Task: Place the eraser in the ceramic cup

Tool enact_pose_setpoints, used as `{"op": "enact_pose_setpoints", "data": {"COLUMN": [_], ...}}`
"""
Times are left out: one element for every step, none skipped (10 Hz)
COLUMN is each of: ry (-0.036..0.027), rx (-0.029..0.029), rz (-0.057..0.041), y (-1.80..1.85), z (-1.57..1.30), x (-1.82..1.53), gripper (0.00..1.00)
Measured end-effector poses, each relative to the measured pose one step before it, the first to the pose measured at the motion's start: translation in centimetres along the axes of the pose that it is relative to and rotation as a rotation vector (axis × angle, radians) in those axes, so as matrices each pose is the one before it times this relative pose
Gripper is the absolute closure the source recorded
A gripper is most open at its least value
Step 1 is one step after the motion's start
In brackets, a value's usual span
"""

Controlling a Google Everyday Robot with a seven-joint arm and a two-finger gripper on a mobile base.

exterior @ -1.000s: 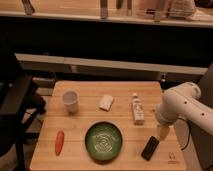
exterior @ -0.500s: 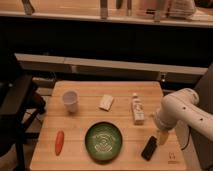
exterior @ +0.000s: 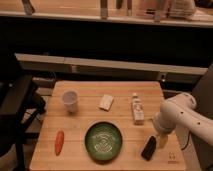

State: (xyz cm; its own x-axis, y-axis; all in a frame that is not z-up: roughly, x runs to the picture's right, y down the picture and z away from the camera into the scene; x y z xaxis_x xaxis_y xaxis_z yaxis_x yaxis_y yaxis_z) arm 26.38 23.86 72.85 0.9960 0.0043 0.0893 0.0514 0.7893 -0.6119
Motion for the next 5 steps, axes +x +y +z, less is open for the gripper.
{"op": "enact_pose_setpoints", "data": {"ry": [0.00026, -0.00034, -0.00037, 0.00031, 0.00085], "rx": [-0.00364, -0.00349, -0.00307, -0.00221, -0.00267], "rz": [-0.00700, -0.00851, -0.00812, -0.00253, -0.00195], "y": [0.168, 0.152, 0.158, 0.109, 0.121], "z": [0.336, 0.296, 0.375, 0.366, 0.376], "x": [0.085, 0.034, 0.024, 0.040, 0.069], "gripper": [0.20, 0.20, 0.20, 0.20, 0.20]}}
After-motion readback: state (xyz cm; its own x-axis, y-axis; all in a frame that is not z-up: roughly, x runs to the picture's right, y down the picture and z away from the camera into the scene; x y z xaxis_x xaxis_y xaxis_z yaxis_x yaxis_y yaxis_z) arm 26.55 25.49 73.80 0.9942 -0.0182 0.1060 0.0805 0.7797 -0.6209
